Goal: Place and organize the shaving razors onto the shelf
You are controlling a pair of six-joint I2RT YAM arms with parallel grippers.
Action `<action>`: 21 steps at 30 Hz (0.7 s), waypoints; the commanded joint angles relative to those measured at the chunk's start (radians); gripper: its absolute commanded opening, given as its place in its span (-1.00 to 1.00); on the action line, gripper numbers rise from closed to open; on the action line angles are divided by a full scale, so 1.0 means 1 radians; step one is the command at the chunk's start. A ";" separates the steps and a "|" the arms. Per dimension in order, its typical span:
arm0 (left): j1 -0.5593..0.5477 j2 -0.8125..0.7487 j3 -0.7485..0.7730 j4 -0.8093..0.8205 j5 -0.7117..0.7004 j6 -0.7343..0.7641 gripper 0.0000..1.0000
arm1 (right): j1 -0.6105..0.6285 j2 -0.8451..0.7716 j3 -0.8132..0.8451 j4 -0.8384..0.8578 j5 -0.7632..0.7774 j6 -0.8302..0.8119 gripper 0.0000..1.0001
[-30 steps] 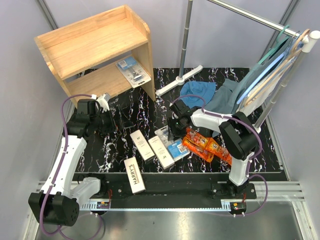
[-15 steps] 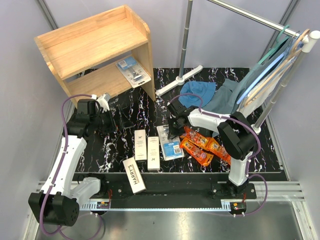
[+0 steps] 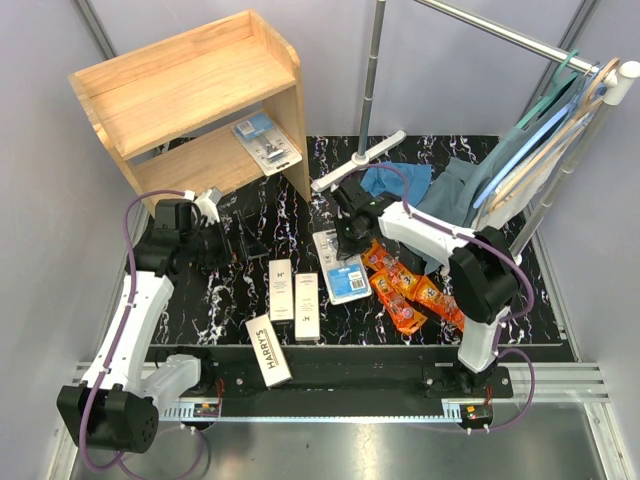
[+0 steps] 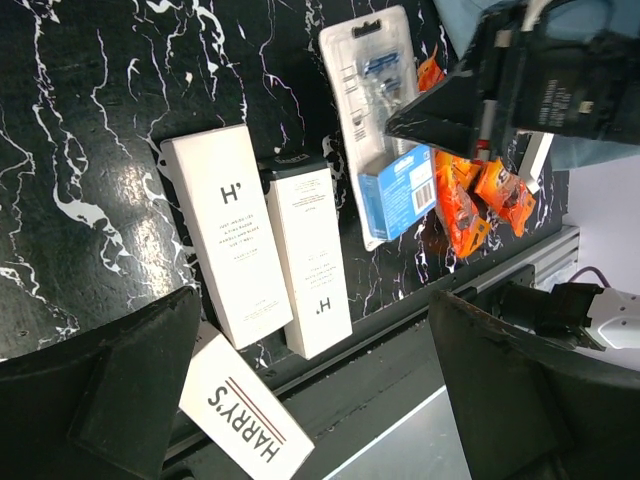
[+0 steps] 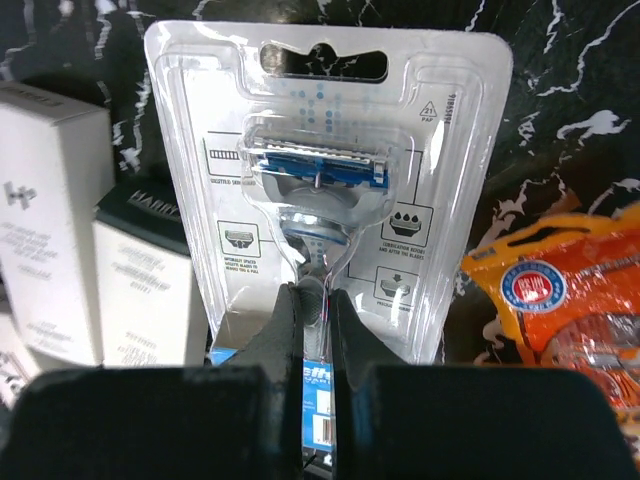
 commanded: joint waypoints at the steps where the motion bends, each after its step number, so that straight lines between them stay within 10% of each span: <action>1: -0.003 -0.015 0.009 0.038 0.047 -0.016 0.98 | 0.002 -0.142 0.085 -0.059 -0.031 -0.049 -1.00; 21: -0.085 -0.027 0.009 0.146 0.096 -0.106 0.97 | 0.121 -0.248 0.225 -0.135 -0.134 -0.074 -1.00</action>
